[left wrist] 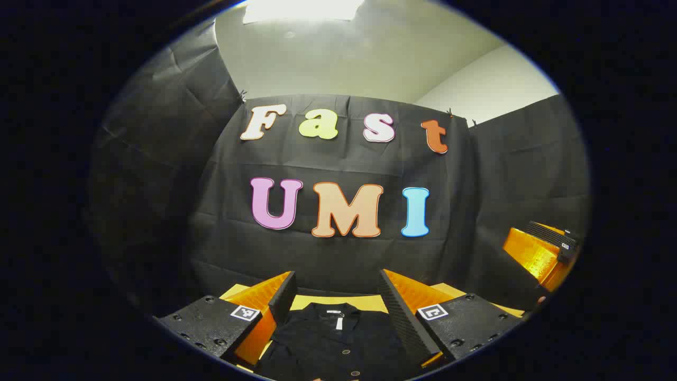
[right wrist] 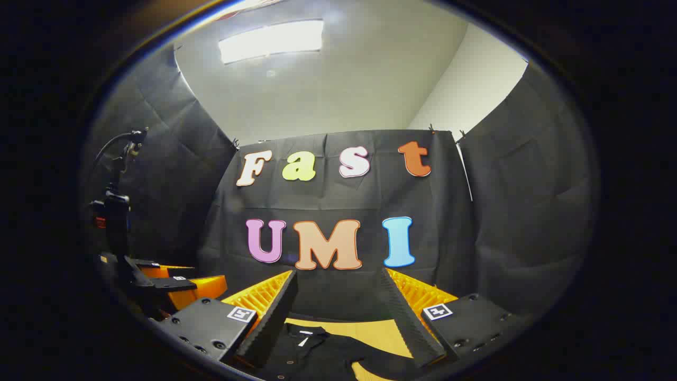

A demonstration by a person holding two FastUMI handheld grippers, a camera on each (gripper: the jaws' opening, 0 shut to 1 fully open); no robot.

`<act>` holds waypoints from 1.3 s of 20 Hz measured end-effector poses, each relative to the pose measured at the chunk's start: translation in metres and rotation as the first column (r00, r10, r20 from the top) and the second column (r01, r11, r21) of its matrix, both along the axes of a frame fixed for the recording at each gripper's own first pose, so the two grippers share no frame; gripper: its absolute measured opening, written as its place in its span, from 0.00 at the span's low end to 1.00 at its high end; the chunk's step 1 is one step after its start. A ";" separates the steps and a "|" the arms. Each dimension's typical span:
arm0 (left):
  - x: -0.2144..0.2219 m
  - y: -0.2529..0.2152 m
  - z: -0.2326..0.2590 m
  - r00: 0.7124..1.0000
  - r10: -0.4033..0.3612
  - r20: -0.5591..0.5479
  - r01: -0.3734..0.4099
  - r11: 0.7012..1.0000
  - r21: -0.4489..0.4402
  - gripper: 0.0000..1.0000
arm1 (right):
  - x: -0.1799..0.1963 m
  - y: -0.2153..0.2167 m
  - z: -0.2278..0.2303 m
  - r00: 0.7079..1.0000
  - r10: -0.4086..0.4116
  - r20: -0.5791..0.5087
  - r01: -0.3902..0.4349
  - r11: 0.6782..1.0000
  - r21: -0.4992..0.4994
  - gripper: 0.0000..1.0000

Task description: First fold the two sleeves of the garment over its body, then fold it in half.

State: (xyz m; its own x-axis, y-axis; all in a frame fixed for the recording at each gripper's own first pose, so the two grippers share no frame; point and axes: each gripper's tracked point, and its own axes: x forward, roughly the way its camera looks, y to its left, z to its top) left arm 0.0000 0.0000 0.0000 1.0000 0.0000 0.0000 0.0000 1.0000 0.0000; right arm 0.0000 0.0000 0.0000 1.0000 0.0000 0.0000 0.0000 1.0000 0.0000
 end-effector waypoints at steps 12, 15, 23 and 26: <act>-0.004 0.051 0.005 0.999 -0.024 0.030 0.023 0.999 0.039 0.92 | 0.014 0.033 -0.010 0.998 -0.047 -0.035 0.046 0.999 -0.013 1.00; -0.009 0.073 0.009 0.999 -0.014 0.052 0.010 0.997 0.077 0.92 | 0.013 0.051 -0.015 0.998 -0.044 -0.052 0.043 0.999 -0.016 1.00; -0.019 0.075 0.017 0.998 0.019 0.054 -0.024 0.996 0.090 0.92 | 0.017 0.065 -0.021 0.996 0.038 -0.074 -0.040 0.999 -0.016 0.98; -0.021 0.081 0.022 0.996 0.050 0.071 -0.058 0.993 0.102 0.92 | 0.017 0.069 -0.022 0.993 0.081 -0.088 -0.081 0.997 0.003 1.00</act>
